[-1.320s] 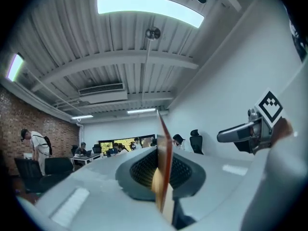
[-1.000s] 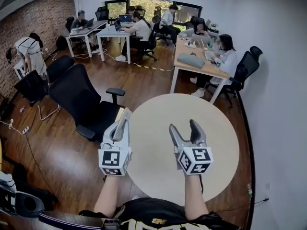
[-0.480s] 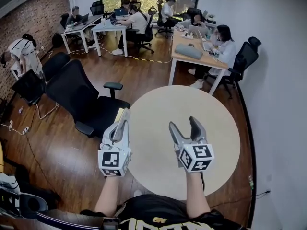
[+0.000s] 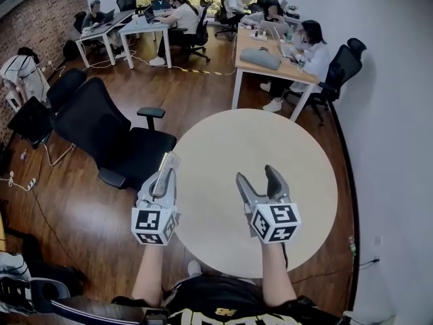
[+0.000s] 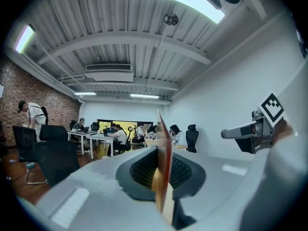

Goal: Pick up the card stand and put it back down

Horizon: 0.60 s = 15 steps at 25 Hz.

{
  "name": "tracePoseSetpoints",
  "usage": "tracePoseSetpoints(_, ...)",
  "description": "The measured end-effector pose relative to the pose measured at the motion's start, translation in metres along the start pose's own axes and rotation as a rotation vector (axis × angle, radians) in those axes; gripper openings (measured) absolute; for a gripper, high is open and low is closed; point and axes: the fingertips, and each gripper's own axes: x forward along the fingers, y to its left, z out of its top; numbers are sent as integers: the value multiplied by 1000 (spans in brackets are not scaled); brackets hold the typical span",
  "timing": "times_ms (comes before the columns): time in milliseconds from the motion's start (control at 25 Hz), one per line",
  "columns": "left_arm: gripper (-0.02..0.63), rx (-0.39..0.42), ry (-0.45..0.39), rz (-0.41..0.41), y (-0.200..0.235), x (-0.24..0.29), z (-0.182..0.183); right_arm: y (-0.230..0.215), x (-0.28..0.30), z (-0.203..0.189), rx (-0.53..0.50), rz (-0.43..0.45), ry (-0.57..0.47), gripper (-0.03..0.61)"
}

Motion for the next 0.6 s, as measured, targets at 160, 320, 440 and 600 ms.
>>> tracePoseSetpoints(160, 17, 9, 52, -39, 10, 23, -23, -12, 11, -22, 26, -16, 44, 359)
tracePoseSetpoints(320, 20, -64, 137, -123, 22, 52, -61, -23, 23, -51, 64, -29, 111, 359)
tracePoseSetpoints(440, 20, -89, 186, -157, 34, 75, -87, -30, 34, -74, 86, -28, 162, 359)
tracePoseSetpoints(600, 20, -35, 212, -234, 48, 109, -108, -40, 48, -97, 112, -41, 210, 359)
